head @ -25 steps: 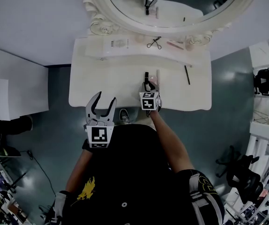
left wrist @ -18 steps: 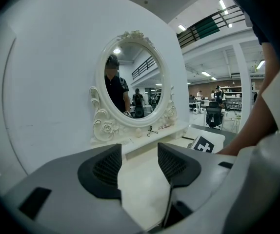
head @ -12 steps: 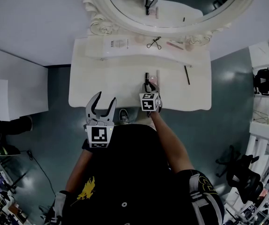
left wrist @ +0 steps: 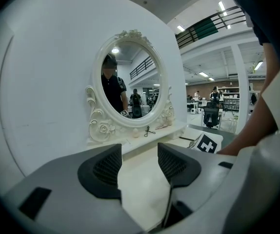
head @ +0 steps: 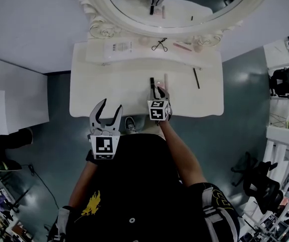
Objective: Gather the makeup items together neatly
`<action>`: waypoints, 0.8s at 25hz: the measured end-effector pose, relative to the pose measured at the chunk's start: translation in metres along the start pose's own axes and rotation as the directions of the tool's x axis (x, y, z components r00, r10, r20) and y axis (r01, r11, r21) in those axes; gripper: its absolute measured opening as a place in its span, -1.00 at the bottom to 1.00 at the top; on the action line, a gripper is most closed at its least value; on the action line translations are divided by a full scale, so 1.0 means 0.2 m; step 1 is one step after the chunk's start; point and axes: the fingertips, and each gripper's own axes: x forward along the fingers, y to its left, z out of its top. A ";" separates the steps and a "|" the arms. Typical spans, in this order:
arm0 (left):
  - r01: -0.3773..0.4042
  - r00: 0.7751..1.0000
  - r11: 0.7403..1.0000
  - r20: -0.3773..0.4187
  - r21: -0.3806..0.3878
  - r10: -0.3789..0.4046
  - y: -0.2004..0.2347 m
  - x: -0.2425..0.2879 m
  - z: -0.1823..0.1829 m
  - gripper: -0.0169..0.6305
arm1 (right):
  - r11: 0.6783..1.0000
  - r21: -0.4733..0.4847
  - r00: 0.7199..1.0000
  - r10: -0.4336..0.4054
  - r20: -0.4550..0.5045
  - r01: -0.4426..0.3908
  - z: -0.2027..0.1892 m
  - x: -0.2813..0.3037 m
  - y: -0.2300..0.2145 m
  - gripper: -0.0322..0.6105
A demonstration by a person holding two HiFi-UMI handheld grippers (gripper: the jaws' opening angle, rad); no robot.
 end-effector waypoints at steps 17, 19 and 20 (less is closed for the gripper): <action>0.053 0.997 0.998 -0.050 0.028 -0.051 -0.08 0.24 0.03 -0.20 | 0.911 0.204 0.933 -0.339 -0.119 0.358 -0.32 -0.11 -1.32 -0.58; 0.058 0.997 0.998 -0.059 0.035 -0.055 -0.10 0.27 0.04 -0.20 | 0.914 0.204 0.935 -0.328 -0.137 0.351 -0.35 -0.08 -1.38 -0.58; 0.058 0.996 0.998 -0.065 0.037 -0.056 -0.10 0.29 0.04 -0.20 | 0.915 0.206 0.935 -0.322 -0.147 0.347 -0.36 -0.06 -1.40 -0.58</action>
